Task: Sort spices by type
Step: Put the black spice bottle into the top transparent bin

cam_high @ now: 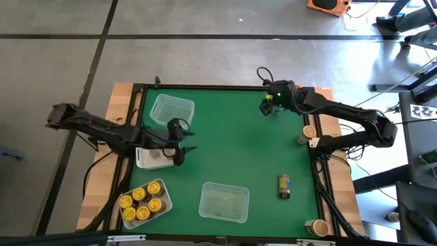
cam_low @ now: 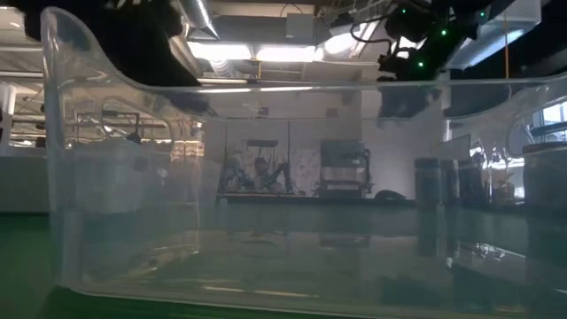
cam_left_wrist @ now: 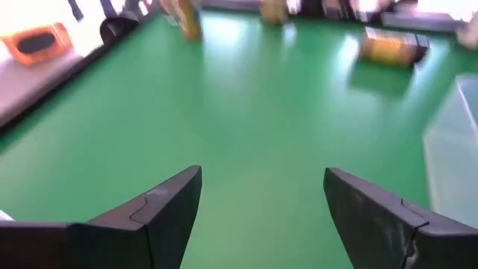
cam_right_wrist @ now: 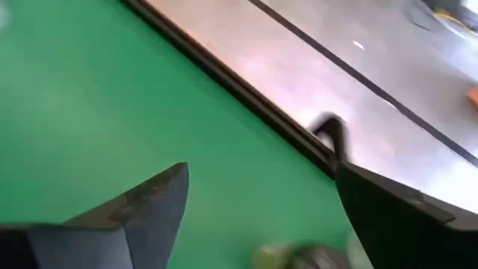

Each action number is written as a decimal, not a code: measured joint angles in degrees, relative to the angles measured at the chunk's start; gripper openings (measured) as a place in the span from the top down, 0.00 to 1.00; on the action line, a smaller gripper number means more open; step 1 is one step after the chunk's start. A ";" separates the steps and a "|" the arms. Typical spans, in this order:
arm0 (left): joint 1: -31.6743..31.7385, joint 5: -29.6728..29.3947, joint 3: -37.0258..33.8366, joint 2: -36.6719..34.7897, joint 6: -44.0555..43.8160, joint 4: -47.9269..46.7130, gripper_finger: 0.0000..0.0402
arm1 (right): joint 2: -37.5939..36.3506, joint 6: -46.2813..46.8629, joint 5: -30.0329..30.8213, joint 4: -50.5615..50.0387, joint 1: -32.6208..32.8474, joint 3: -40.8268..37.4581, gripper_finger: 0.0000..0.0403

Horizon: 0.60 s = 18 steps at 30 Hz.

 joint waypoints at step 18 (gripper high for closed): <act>15.64 2.18 -11.14 -0.43 17.13 24.45 0.30 | 0.25 18.55 0.03 -13.62 -6.84 -2.29 0.16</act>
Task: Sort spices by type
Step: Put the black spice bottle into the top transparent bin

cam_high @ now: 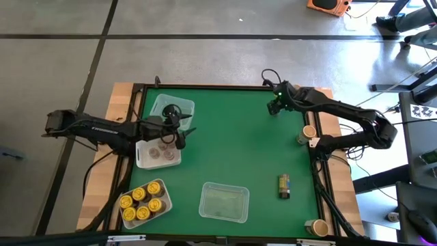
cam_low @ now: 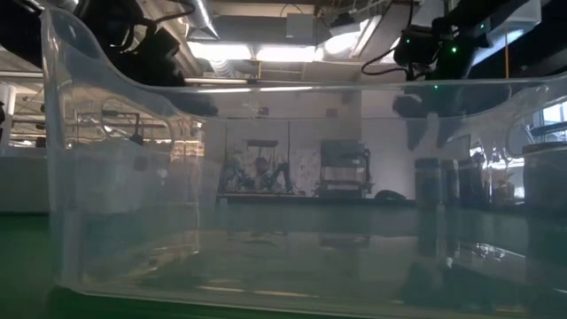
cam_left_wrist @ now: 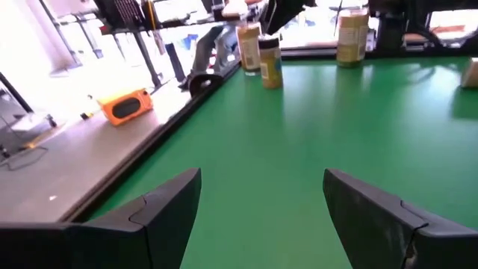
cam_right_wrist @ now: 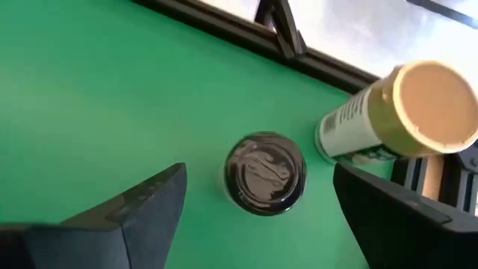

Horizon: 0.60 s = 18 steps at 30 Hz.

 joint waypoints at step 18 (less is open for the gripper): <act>0.20 1.99 0.00 0.04 -2.31 -1.43 0.30 | 5.17 2.00 3.71 5.40 0.11 -4.41 0.16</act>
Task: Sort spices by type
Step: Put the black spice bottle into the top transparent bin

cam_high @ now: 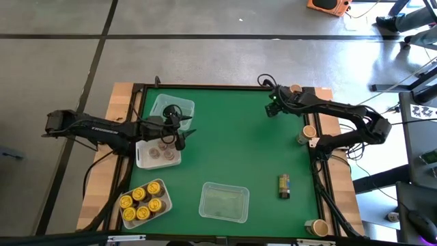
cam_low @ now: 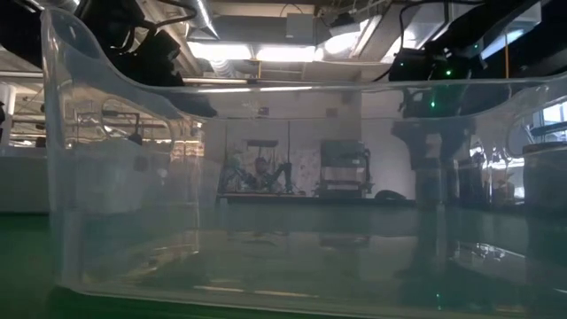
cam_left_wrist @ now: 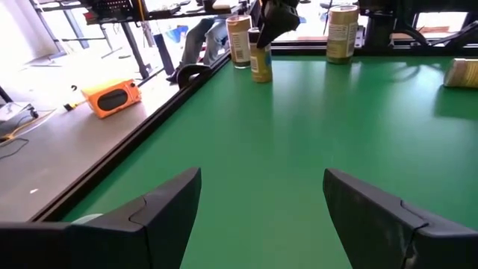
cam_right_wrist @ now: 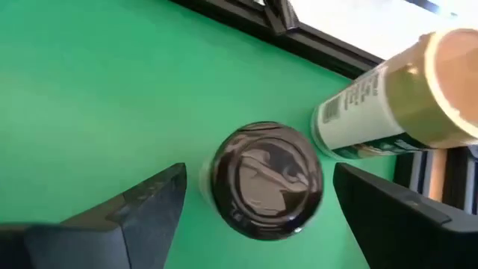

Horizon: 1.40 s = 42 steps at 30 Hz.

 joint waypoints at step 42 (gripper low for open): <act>0.20 -1.90 0.00 0.00 6.66 2.57 0.30 | 2.96 -16.34 -18.40 33.28 7.36 0.01 0.49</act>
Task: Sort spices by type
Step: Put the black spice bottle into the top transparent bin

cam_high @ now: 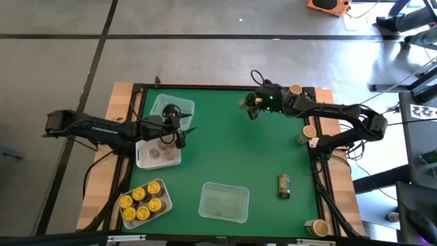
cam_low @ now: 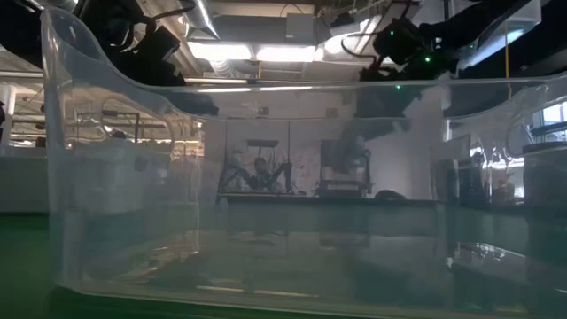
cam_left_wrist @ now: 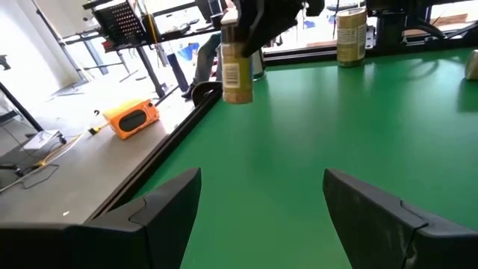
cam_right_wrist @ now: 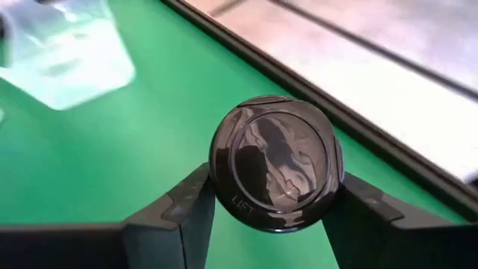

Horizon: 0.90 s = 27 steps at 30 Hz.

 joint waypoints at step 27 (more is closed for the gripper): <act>0.66 0.02 0.02 0.00 -1.50 -1.08 0.30 | 19.68 -13.21 -12.03 -2.56 5.70 20.46 0.48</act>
